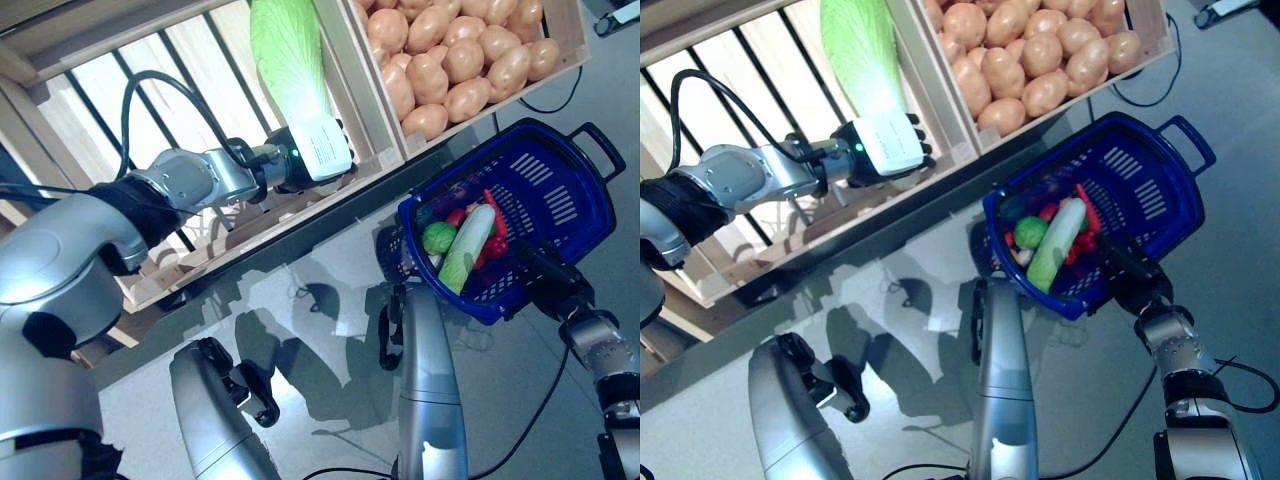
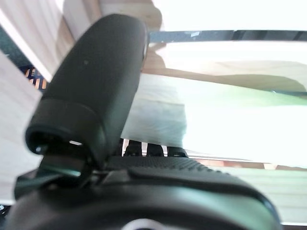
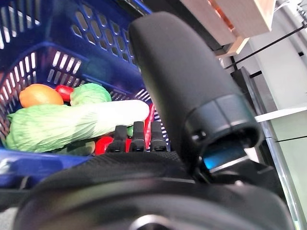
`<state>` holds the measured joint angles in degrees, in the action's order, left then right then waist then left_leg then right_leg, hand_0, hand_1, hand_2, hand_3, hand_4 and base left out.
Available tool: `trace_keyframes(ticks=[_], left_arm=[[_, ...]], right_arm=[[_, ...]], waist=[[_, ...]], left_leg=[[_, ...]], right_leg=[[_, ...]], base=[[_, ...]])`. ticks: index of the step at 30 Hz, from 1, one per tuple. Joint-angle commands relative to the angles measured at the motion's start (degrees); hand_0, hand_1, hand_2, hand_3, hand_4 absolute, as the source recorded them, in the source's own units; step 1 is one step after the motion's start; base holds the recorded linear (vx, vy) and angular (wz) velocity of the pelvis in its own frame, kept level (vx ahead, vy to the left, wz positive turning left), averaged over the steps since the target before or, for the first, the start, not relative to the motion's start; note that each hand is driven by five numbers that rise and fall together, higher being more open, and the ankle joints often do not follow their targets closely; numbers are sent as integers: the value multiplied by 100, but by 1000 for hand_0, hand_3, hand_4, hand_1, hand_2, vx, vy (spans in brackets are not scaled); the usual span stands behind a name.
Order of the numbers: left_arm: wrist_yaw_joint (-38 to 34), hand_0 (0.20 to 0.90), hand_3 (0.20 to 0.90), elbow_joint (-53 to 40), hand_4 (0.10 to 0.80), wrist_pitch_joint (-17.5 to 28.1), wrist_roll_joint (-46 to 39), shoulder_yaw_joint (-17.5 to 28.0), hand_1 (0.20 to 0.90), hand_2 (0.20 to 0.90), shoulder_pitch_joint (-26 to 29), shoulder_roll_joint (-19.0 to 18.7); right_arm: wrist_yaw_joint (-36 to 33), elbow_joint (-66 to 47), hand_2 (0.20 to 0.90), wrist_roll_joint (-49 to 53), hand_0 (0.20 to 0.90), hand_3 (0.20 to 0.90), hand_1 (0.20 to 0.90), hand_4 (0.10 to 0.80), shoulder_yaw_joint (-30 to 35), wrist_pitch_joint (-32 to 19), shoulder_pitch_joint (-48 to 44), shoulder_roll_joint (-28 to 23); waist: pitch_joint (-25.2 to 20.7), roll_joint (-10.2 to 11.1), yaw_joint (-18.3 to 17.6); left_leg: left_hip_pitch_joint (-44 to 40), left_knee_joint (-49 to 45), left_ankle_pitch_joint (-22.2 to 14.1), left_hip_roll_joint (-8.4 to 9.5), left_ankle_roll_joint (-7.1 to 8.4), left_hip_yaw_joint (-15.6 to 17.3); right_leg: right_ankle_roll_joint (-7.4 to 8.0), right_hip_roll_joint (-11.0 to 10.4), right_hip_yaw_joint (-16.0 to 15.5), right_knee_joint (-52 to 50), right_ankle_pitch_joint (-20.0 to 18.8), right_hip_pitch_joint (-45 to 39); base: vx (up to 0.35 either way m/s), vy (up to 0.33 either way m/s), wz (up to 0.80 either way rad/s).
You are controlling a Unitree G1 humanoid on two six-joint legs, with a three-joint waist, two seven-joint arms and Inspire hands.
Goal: Put vegetables into the basket
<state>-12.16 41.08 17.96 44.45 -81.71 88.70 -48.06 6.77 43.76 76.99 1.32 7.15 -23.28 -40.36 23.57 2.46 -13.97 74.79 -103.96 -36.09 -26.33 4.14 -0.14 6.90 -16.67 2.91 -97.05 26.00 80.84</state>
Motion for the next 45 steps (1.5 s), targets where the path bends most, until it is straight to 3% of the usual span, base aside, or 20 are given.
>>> trace_keyframes(ticks=[1, 5, 6, 7, 8, 18, 23, 25, 31, 33, 35, 40, 45], left_arm=[[442, 900, 900, 906, 800, -484, 32, 547, 900, 900, 448, -156], [679, 900, 900, 1017, 800, -918, 16, 715, 900, 900, 330, -210], [726, 719, 719, 1042, 679, -1074, 85, 815, 719, 719, 264, -267], [724, 404, 404, 1052, 469, -1096, 86, 837, 404, 404, 245, -273], [706, 300, 300, 1111, 400, -1185, 13, 924, 300, 300, 179, -300], [285, 300, 300, 1217, 400, -745, -145, 1507, 300, 300, -255, -534], [-178, 300, 300, 1281, 400, -296, -437, 1692, 300, 300, -438, -612], [-446, 300, 300, 1258, 400, -209, -973, 1856, 300, 300, -571, -632], [-949, 300, 300, 1027, 400, 564, -1600, 2508, 300, 300, -1071, -639], [-1184, 300, 300, 818, 400, 954, -1773, 2829, 300, 300, -1372, -620], [-1228, 300, 300, 620, 400, 1045, -1926, 3057, 300, 300, -1602, -535], [-902, 300, 300, 155, 400, 1313, -2552, 3739, 300, 300, -2301, -288], [-56, 300, 300, -509, 400, 1449, -3999, 4774, 300, 300, -3239, 23]], right_arm=[[73, -560, 900, 173, 900, 900, 900, 800, 91, -508, 41, 313], [-165, -1163, 900, 76, 900, 900, 900, 800, 58, -636, 180, 368], [-218, -1387, 900, 31, 900, 900, 900, 800, 74, -713, 268, 400], [-232, -1423, 900, 20, 900, 900, 900, 800, 80, -715, 279, 407], [-241, -1540, 900, -14, 900, 900, 900, 800, 105, -731, 313, 431], [-355, -2151, 900, -452, 900, 900, 900, 800, 134, -570, 438, 659], [-621, -2327, 900, -717, 900, 900, 900, 800, -1, -434, 192, 778], [-625, -2286, 900, -944, 900, 900, 900, 800, -95, -368, 97, 809], [-627, -2152, 900, -1272, 900, 900, 900, 800, -263, -461, 42, 1000], [-621, -2101, 900, -1393, 900, 900, 900, 800, -313, -526, 33, 1070], [-678, -2058, 900, -1538, 900, 900, 900, 800, -387, -617, -33, 1156], [-857, -2020, 900, -2377, 900, 900, 900, 800, -708, -993, -247, 1293], [-726, -2143, 900, -3807, 900, 900, 900, 800, -1037, -1377, -339, 1363]], waist=[[185, 179, -293], [254, 217, -319], [275, 226, -321], [276, 226, -322], [282, 230, -321], [19, 192, -227], [-267, 141, -159], [-398, 118, -140], [-666, 46, -63], [-774, 9, 1], [-835, -13, 76], [-1006, -31, 271], [-1285, -34, 511]], left_leg=[[495, -102, 44, -59, 189, -170], [584, -206, 29, -71, 163, -239], [593, -223, 22, -79, 145, -250], [592, -222, 22, -77, 143, -252], [577, -210, 26, -72, 133, -255], [22, 363, 176, 6, -16, -117], [-588, 1032, 291, 69, -126, 79], [-965, 1412, 386, 69, -162, 204], [-1686, 2156, 632, 84, -134, 477], [-2084, 2566, 783, 138, -107, 633], [-2347, 2849, 882, 206, -89, 695], [-3273, 3770, 1166, 395, -65, 793], [-4372, 5091, 1676, 659, -140, 1098]], right_leg=[[-15, -430, -19, 285, -452, 84], [-22, -397, 19, 181, -442, 174], [-20, -412, 16, 156, -433, 185], [-19, -412, 14, 154, -432, 183], [-16, -415, -1, 154, -430, 168], [-43, -547, -193, 564, -446, -427], [-13, -459, -378, 1113, -487, -1121], [0, -405, -453, 1428, -524, -1520], [21, -329, -562, 2032, -564, -2300], [4, -326, -657, 2412, -597, -2709], [-25, -332, -710, 2671, -613, -2981], [-95, -319, -869, 3443, -705, -3866], [-142, -290, -1214, 4462, -1054, -4885]], base=[[19, 8, -16], [9, 6, -5], [0, 0, 0], [0, 0, 0], [0, 0, 0], [55, -4, -1], [36, 5, -1], [33, 40, -5], [16, 22, 0], [0, 0, 0], [12, 21, 5], [20, 16, 1], [42, 29, -5]])
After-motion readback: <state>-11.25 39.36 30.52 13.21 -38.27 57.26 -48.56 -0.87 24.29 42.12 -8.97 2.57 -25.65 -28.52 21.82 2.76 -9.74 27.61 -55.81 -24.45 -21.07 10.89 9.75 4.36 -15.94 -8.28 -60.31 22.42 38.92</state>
